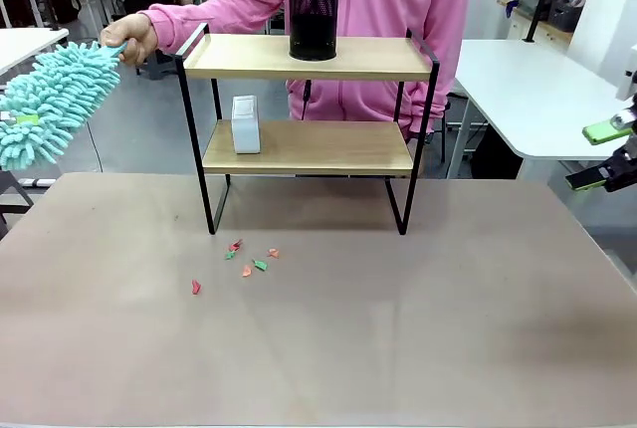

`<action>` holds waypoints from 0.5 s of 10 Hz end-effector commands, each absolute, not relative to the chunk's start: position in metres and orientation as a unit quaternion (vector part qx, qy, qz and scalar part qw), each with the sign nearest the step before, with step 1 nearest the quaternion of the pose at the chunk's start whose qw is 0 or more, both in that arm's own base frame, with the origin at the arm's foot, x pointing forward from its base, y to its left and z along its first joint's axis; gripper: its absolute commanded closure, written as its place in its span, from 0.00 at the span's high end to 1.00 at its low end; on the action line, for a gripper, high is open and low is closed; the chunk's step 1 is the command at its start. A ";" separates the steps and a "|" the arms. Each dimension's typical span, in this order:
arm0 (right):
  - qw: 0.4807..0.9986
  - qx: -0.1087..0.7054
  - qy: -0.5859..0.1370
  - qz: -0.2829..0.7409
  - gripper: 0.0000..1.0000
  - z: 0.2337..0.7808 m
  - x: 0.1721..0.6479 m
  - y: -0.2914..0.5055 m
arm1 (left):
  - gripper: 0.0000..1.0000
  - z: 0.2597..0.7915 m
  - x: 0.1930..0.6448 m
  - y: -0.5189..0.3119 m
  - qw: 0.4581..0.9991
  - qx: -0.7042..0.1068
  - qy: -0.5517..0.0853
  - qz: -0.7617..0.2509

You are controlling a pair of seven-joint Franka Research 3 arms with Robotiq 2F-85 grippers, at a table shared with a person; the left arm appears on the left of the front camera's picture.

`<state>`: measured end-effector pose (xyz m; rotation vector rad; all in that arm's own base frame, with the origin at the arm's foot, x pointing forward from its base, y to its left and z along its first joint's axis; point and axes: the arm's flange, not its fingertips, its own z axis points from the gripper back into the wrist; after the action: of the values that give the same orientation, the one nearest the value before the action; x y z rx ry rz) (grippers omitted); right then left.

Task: Clean the shelf.
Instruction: Hand the Duster back to the human.

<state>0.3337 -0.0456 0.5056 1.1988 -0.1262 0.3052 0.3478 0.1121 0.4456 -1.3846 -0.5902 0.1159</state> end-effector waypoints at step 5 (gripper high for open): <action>0.810 0.562 -0.063 0.154 1.00 0.506 0.334 -0.049 | 0.00 0.446 0.347 0.110 0.726 -0.627 -0.279 0.047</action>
<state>0.3337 -0.0456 0.5056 1.1987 -0.1262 0.3052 0.3478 0.1120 0.4456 -1.3847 -0.5900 0.1155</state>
